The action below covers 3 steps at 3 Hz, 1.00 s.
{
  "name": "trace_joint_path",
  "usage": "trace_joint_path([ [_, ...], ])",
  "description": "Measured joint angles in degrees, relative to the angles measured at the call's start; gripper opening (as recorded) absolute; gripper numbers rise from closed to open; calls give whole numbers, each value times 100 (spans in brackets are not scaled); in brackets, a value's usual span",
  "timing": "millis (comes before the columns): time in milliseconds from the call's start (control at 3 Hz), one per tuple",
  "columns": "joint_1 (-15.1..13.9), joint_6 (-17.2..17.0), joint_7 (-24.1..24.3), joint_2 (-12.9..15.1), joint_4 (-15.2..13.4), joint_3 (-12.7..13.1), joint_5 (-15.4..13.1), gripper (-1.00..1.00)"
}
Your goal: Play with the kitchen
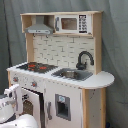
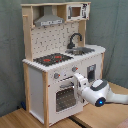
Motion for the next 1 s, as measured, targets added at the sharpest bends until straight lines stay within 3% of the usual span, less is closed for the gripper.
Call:
trace_joint_path([
  [667,709,-937,-4,133,33,150,383,-100],
  [1000,790,-1405,-28,141,223,220,636,-100],
])
